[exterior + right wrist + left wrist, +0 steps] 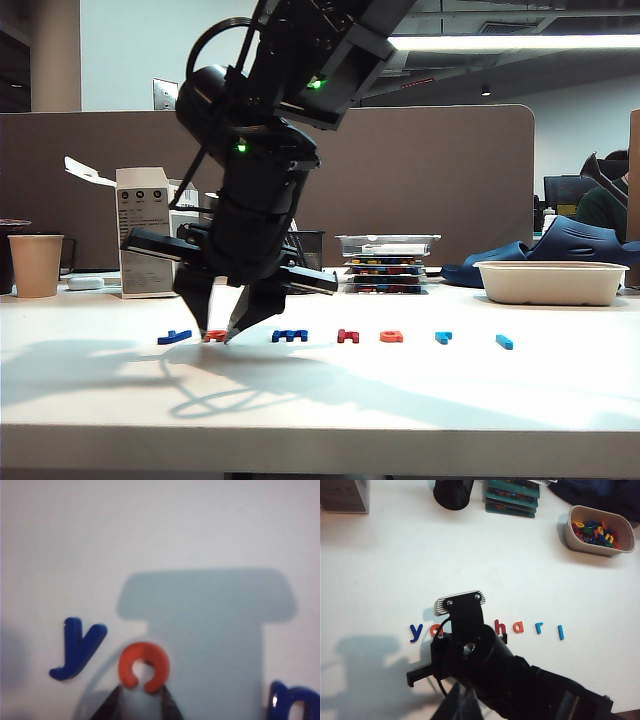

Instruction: Select the appropriate letters from the row of letter magnets placed on the table to arrange into the word "car".

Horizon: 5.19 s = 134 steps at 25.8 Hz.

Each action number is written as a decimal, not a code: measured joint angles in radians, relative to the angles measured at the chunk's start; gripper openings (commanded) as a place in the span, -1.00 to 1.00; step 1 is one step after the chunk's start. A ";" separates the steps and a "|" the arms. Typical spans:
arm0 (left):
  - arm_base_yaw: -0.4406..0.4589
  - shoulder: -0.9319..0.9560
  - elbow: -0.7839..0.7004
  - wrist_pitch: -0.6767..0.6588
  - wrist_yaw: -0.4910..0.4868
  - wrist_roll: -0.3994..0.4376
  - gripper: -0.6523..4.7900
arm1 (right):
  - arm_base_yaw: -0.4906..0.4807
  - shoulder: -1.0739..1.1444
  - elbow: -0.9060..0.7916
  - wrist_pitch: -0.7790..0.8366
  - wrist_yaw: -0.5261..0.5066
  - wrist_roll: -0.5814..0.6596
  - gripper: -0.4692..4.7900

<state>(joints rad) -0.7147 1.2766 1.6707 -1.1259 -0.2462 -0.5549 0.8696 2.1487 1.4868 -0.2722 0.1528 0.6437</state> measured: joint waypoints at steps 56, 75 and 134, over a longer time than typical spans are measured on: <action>0.000 0.000 0.000 0.000 0.000 0.000 -0.78 | -0.080 0.016 0.002 0.058 -0.121 -0.137 -0.07; 0.000 0.000 0.000 0.000 0.000 0.000 -0.78 | -0.077 0.031 0.010 0.044 -0.122 -0.190 -0.12; 0.000 0.000 0.000 0.000 0.000 0.000 -0.78 | 0.016 -0.036 0.024 -0.381 -0.155 -0.574 -0.71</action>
<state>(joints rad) -0.7147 1.2766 1.6707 -1.1259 -0.2462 -0.5549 0.8860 2.1124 1.5105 -0.6533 -0.0021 0.0696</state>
